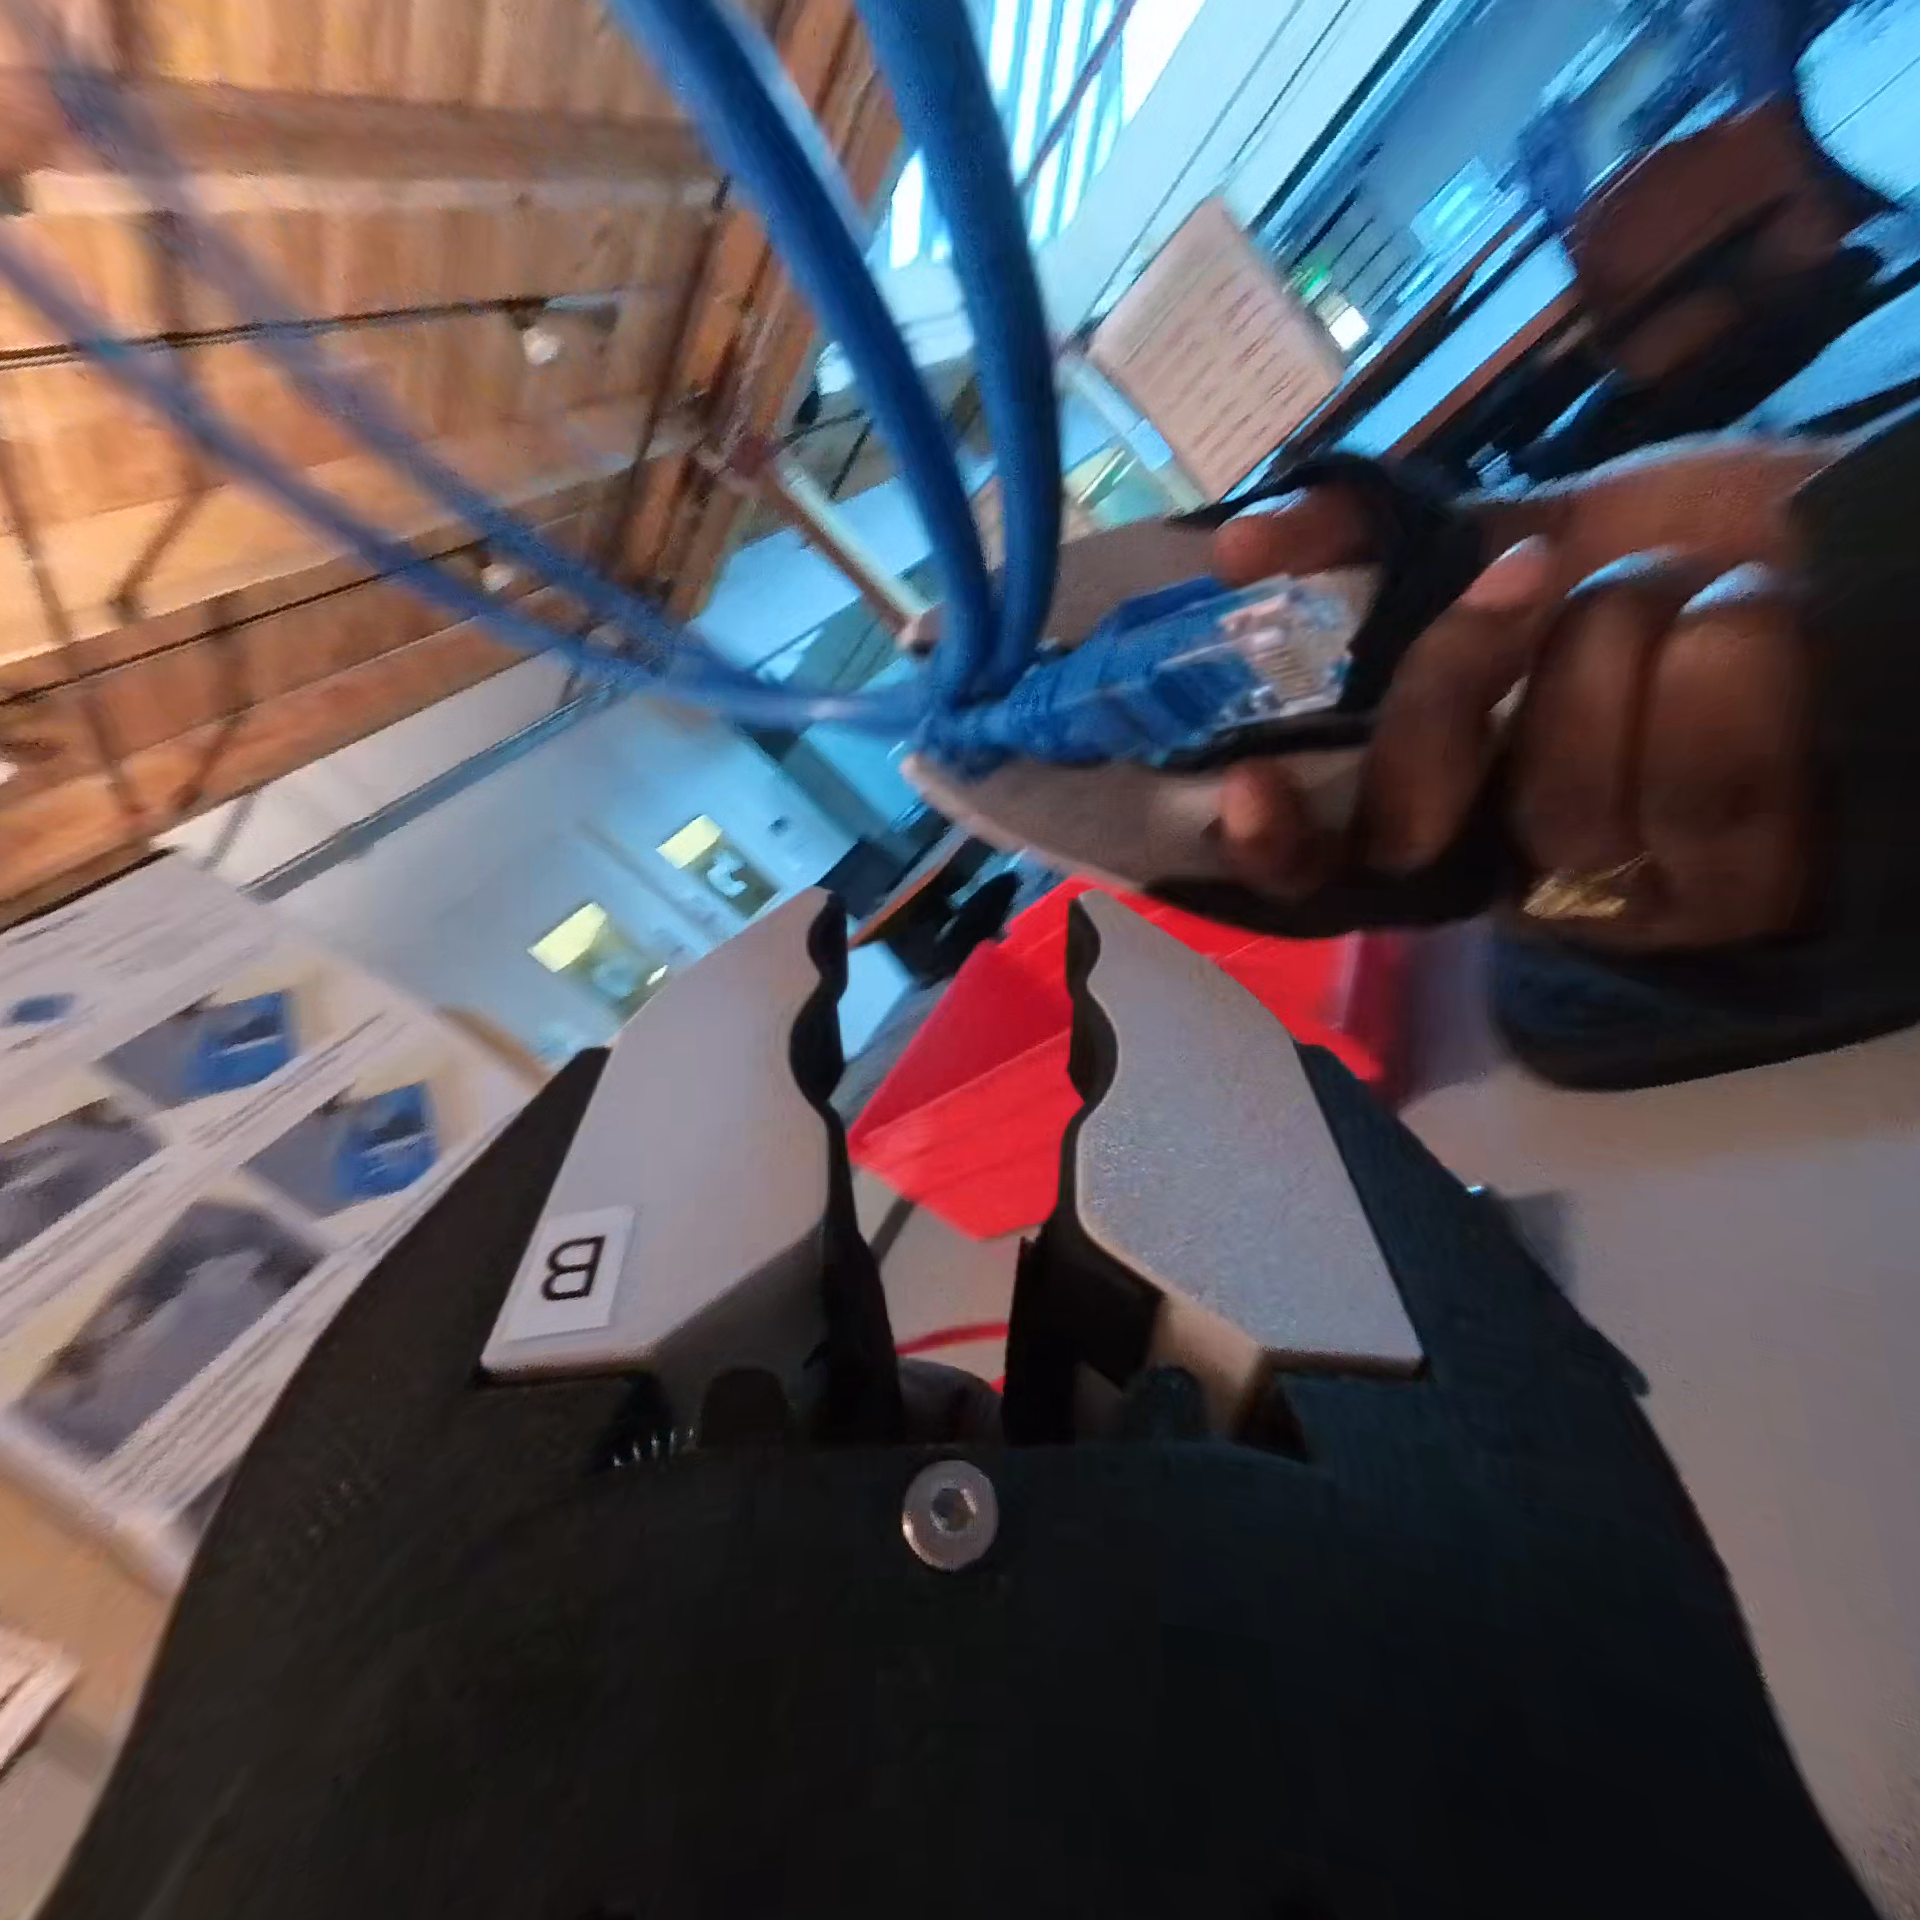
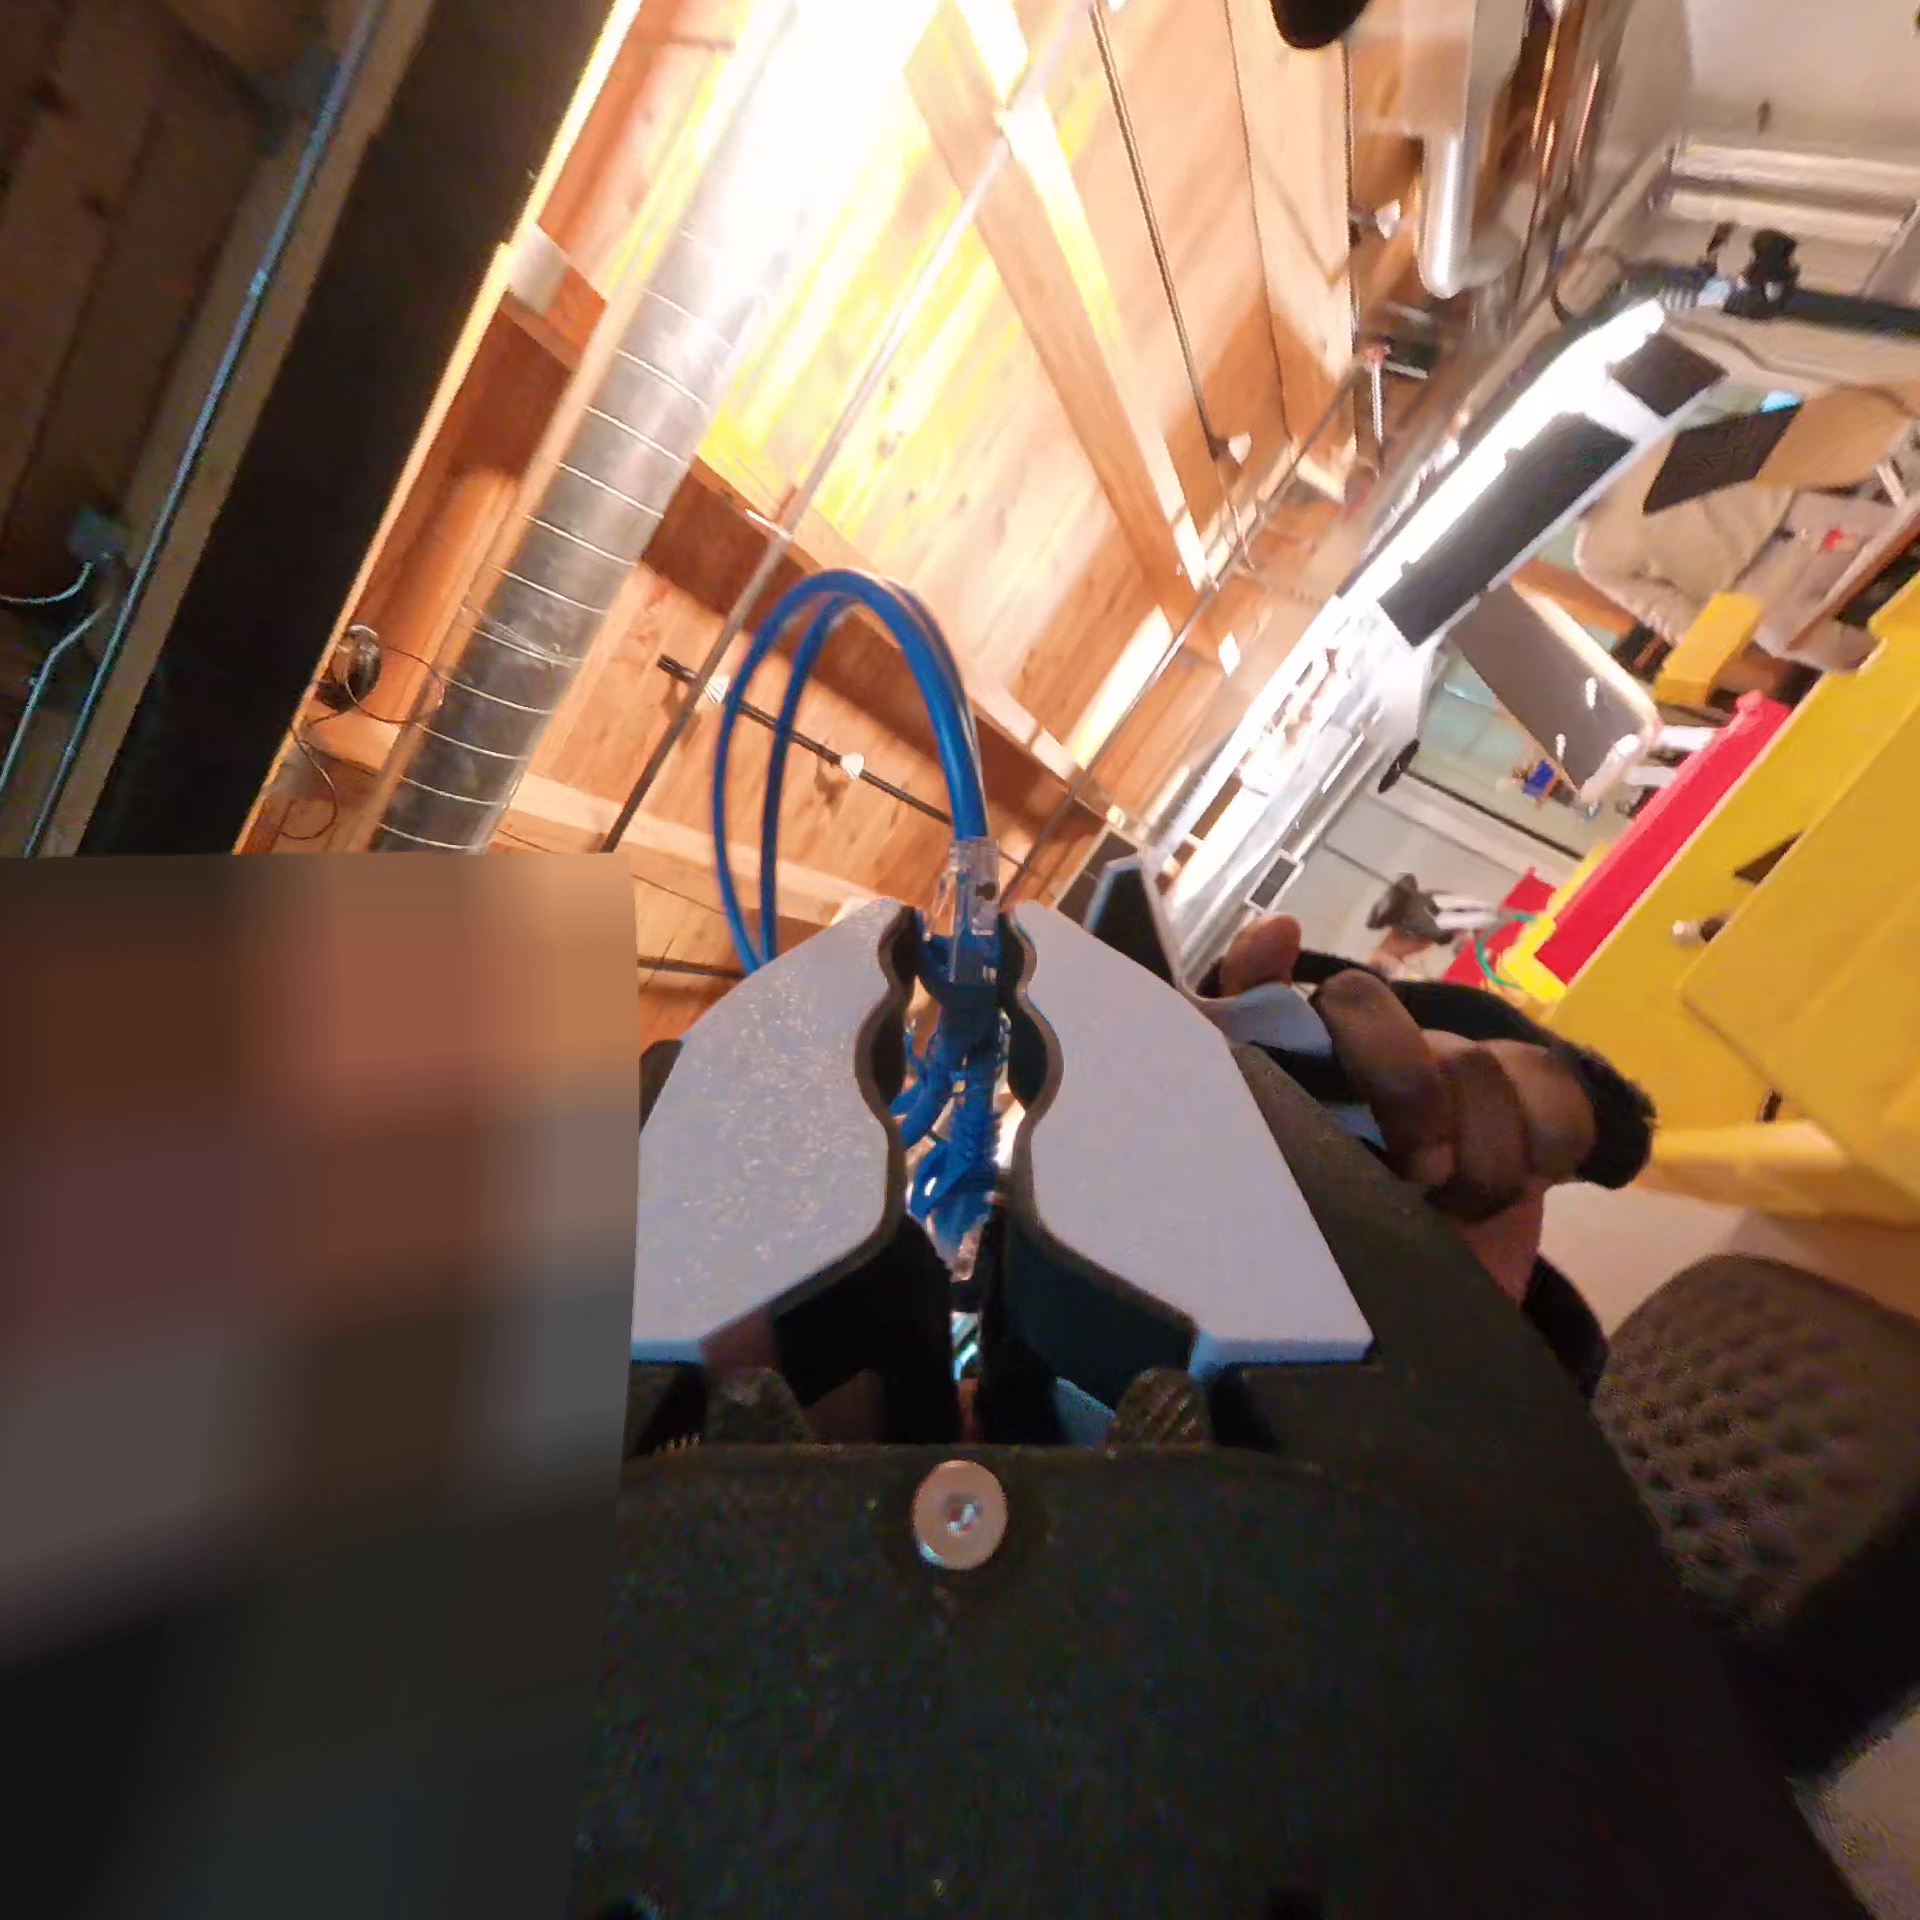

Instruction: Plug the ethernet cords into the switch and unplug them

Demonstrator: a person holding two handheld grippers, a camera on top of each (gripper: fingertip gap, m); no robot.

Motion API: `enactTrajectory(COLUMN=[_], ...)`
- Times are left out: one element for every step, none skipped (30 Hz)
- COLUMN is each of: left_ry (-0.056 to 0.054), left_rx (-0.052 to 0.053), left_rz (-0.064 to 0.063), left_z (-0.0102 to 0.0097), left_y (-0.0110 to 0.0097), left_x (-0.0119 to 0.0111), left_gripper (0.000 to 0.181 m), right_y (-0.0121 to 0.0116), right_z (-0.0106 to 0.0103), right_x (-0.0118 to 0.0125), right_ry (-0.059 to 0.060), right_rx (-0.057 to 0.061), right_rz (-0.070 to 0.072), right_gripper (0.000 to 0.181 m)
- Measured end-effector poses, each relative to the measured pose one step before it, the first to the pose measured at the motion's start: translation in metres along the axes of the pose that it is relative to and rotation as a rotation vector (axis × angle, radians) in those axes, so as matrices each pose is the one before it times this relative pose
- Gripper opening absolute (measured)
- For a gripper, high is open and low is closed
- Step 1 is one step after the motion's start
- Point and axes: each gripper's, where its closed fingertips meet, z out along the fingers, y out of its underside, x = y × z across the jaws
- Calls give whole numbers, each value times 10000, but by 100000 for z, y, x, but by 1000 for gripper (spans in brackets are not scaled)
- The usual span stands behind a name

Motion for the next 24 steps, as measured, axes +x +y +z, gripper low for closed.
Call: enactTrajectory(left_ry=[291,-6,-83,-12,132,116,48,-55,-24,22,76,166,249,203,122,45,-39,-80,-53,-33,-11,7,89,308], left_rx=[386,310,256,246,128,29,17,48,34,-26,11,47,50,61,45,116,163,197,211,199,199,176,250,453], left_rz=[-266,-203,-183,-236,-287,-285,-175,-87,-92,-216,-346,-448,-450,-386,-270,-125,-16,-24,-112,-152,-103,-74,-101,-168], left_z=[43,-70,-142,-149,-108,-19,10,28,24,54,42,22,-4,-13,11,-1,-6,-8,-13,-9,-24,-40,-72,-159], left_y=[-472,-446,-465,-466,-204,66,120,14,-35,22,-12,-22,-16,-47,-72,-177,-197,-215,-236,-242,-265,-236,-365,-695], left_x=[666,44,-235,-212,13,106,66,-39,7,14,24,99,187,155,142,121,57,27,23,26,24,43,148,446], left_gripper=[40,40,39,38,38,37,33,31,31,30,31,31,32,33,34,33,30,29,28,28,27,26,24,19], right_y=[569,362,160,10,-8,-19,-4,26,42,10,57,131,223,254,173,63,3,55,40,14,27,25,-132,-261], right_z=[60,12,-31,-43,3,-1,-4,4,-1,16,23,57,82,99,82,33,18,31,22,4,6,-17,-74,-118], right_x=[285,327,366,299,123,93,56,5,-19,-50,-68,-65,-48,-54,-84,-126,-144,-150,-150,-158,-145,-99,19,3], right_ry=[115,150,177,126,14,29,27,-7,-24,-47,-65,-75,-71,-62,-45,-34,-1,25,43,36,24,35,83,31], right_rx=[-140,-92,-30,32,45,71,51,15,6,18,-29,-110,-172,-176,-113,-24,12,-37,-12,20,43,54,134,153], right_rz=[69,-16,-81,-103,-74,-3,8,-12,10,30,4,-25,-34,-55,-124,-219,-267,-248,-208,-155,-104,-56,-9,9], right_gripper=[14,14,14,14,14,14,14,14,14,14,14,14,14,14,14,14,14,14,14,14,14,14,14,14])
